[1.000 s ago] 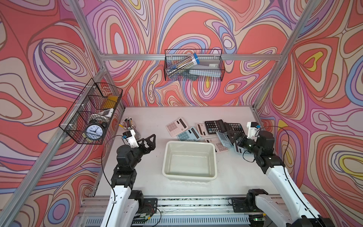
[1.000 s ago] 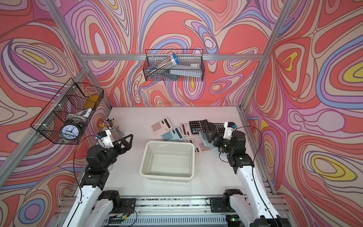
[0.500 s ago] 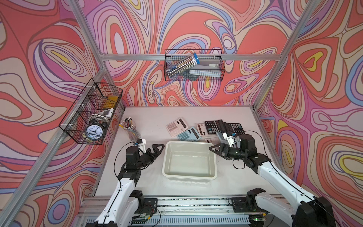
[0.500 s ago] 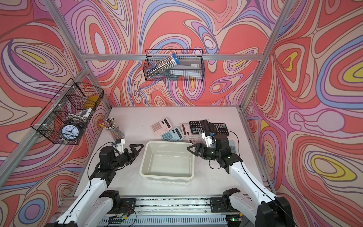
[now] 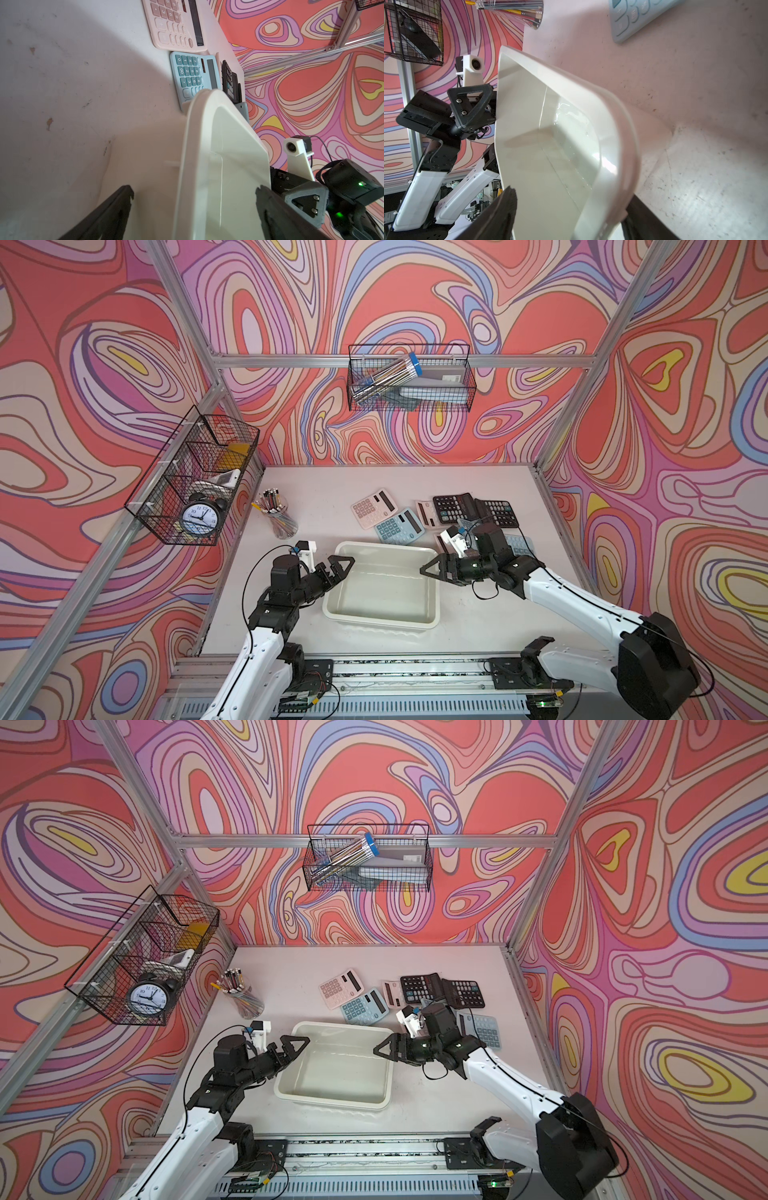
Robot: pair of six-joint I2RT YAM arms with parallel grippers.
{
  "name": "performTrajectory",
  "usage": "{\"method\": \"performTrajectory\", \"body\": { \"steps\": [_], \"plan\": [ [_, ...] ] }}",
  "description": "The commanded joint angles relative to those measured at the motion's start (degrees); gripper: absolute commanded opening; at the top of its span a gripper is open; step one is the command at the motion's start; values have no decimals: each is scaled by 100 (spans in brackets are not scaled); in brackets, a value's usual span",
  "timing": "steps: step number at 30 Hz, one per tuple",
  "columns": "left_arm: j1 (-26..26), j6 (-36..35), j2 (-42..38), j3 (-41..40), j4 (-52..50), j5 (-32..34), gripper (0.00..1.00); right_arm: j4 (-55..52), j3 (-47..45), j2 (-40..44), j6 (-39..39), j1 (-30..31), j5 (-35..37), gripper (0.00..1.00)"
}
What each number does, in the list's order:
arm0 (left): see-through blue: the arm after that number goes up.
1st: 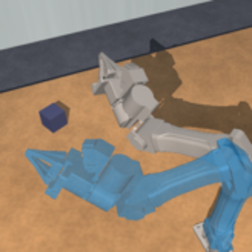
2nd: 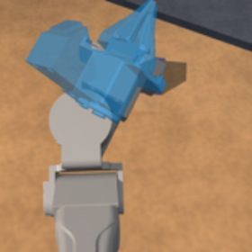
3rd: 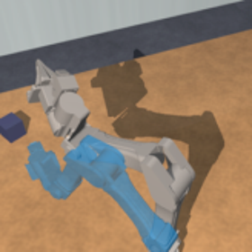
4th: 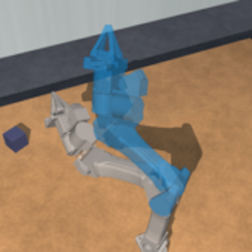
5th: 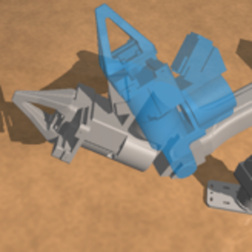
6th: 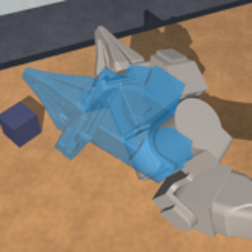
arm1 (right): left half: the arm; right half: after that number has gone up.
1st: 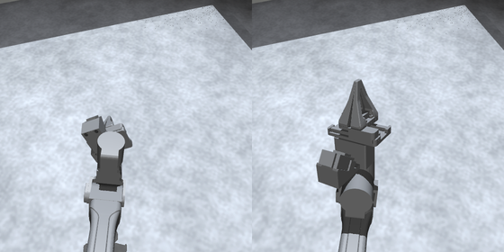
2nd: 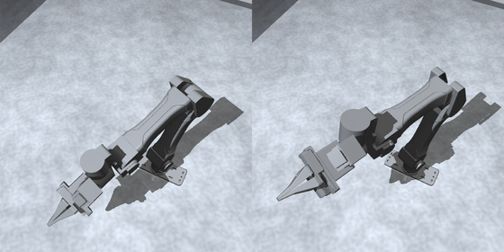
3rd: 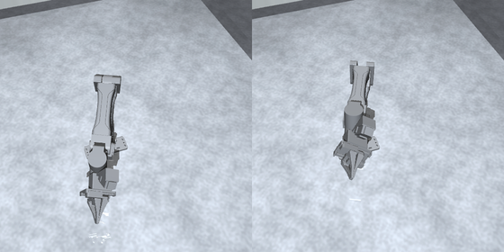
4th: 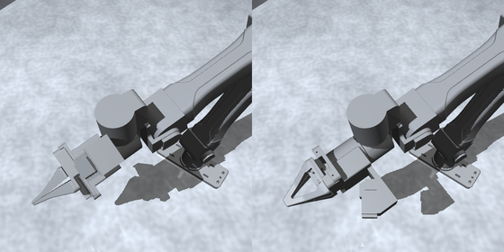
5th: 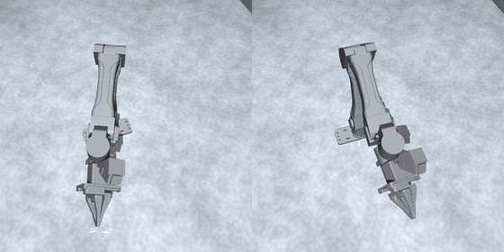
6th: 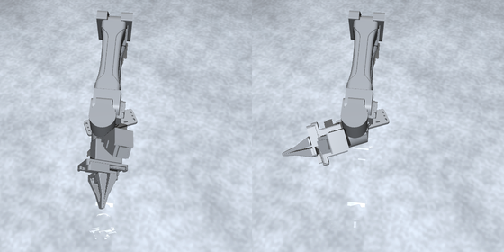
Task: Put the calculator in the storage box
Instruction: Move the storage box to the center of the board.
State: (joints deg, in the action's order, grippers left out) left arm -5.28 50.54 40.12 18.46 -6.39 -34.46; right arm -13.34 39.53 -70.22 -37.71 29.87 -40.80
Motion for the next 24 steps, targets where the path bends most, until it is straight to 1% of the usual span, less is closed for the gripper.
{"method": "performTrajectory", "body": {
  "steps": [1,7,13,14,15,19,24],
  "plan": [
    [-32,-289,315,237,-323,249,95,458,264,-295,-112,213,-25,77],
    [-17,-429,711,572,-308,779,93,1223,508,-882,-426,387,19,77],
    [108,-541,1261,1051,-275,1098,92,1779,859,-1394,-623,437,49,76],
    [143,-558,1346,1055,-254,1093,92,1808,922,-1467,-627,443,62,76],
    [173,-571,1439,1296,-217,1111,92,1834,995,-1559,-630,441,80,76],
    [344,-641,1961,1633,-146,1169,92,1773,1243,-1850,-537,440,241,77],
    [605,-650,2447,1907,-22,1119,93,1256,1536,-1943,-204,441,717,78]
  ]
}}
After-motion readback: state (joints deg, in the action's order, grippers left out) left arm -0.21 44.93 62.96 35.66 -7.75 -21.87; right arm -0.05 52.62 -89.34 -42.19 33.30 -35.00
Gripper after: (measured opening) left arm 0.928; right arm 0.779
